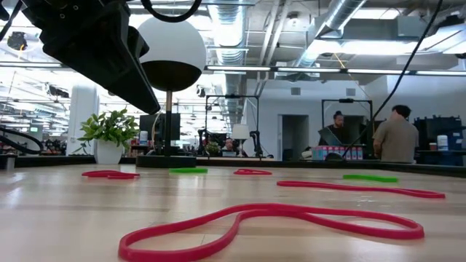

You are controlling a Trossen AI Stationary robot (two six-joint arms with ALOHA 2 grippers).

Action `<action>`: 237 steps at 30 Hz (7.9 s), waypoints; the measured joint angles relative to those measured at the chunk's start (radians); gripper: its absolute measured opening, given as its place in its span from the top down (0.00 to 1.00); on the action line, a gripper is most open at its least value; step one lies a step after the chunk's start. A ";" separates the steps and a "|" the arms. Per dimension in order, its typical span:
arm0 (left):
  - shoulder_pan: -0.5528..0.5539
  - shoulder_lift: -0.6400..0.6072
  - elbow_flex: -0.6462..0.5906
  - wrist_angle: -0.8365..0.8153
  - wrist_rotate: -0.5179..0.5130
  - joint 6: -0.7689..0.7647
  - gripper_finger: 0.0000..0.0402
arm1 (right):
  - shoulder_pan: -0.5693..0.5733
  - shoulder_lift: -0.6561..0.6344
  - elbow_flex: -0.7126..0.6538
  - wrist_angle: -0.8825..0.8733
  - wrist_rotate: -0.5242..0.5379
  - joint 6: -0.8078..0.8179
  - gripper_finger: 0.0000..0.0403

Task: Pick and place items into bin
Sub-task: Put the yellow rubber band into the black bin

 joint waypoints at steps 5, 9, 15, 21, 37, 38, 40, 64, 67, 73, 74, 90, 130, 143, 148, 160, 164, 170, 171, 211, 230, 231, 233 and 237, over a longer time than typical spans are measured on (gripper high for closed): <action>0.000 0.000 0.000 0.000 0.000 0.000 0.83 | -0.140 0.019 0.000 0.001 -0.167 -0.110 0.85; 0.000 0.000 0.000 0.000 0.003 0.000 0.83 | -0.236 0.016 -0.001 0.016 -0.165 -0.258 0.85; 0.000 0.000 0.000 0.000 0.006 0.000 0.83 | -0.327 0.016 -0.042 0.062 -0.164 -0.411 0.85; -0.001 0.000 0.000 -0.001 0.007 0.000 0.83 | -0.331 0.018 -0.158 0.178 -0.258 -0.471 0.85; -0.001 0.000 0.000 -0.001 0.007 0.001 0.83 | -0.315 0.012 -0.447 0.481 -0.325 -0.483 0.85; -0.001 0.000 0.000 -0.001 0.007 0.001 0.83 | -0.312 0.012 -0.464 0.506 -0.328 -0.482 0.85; -0.001 0.000 0.000 -0.001 0.007 0.001 0.83 | -0.304 0.012 -0.503 0.527 -0.331 -0.470 0.85; -0.001 0.000 0.000 -0.001 0.002 -0.002 0.83 | -0.286 0.013 -0.570 0.613 -0.268 -0.453 0.85; -0.001 0.000 0.000 -0.001 0.002 -0.002 0.83 | -0.286 0.013 -0.570 0.614 -0.265 -0.453 0.85; -0.001 0.000 0.000 0.000 0.002 -0.004 0.83 | -0.286 0.020 -0.570 0.613 -0.214 -0.453 0.85; -0.001 0.000 0.000 -0.001 0.002 -0.004 0.83 | -0.286 0.021 -0.570 0.613 -0.211 -0.453 0.85; -0.001 0.000 0.000 -0.001 0.002 -0.008 0.83 | -0.266 0.021 -0.570 0.569 -0.213 -0.446 0.85; -0.001 0.000 0.000 -0.001 0.002 -0.008 0.83 | -0.231 0.002 -0.689 0.779 -0.151 -0.358 0.85; -0.001 0.000 0.000 0.000 0.001 -0.008 0.83 | -0.220 0.024 -0.514 0.630 0.046 -0.558 0.88; -0.001 0.000 0.000 0.000 0.001 -0.008 0.83 | -0.218 0.024 -0.487 0.520 0.027 -0.557 0.88; -0.001 0.000 0.000 -0.001 0.000 -0.008 0.83 | -0.236 0.023 -0.492 0.523 0.021 -0.498 0.88; -0.001 0.000 0.000 0.000 0.000 -0.006 0.83 | -0.235 0.022 -0.492 0.558 0.020 -0.497 0.88; -0.001 0.000 0.000 0.000 0.000 -0.007 0.83 | -0.235 0.021 -0.538 0.572 0.018 -0.457 0.88; -0.001 0.000 0.000 0.000 0.000 -0.007 0.83 | -0.236 0.021 -0.554 0.579 0.016 -0.439 0.88; -0.001 0.000 0.000 0.000 -0.002 -0.008 0.83 | -0.249 0.008 -0.562 0.625 -0.085 -0.366 0.88; -0.001 0.000 0.000 0.000 -0.001 -0.008 0.83 | -0.246 -0.003 -0.678 0.765 -0.007 -0.277 0.91; -0.001 0.000 0.000 0.000 -0.001 -0.008 0.83 | -0.243 -0.003 -0.679 0.765 0.003 -0.267 0.92; -0.001 0.000 0.000 0.000 -0.001 -0.008 0.83 | -0.237 -0.002 -0.681 0.772 0.023 -0.262 0.95; -0.001 0.000 0.000 0.000 -0.001 -0.008 0.83 | -0.225 0.002 -0.683 0.781 0.062 -0.261 0.99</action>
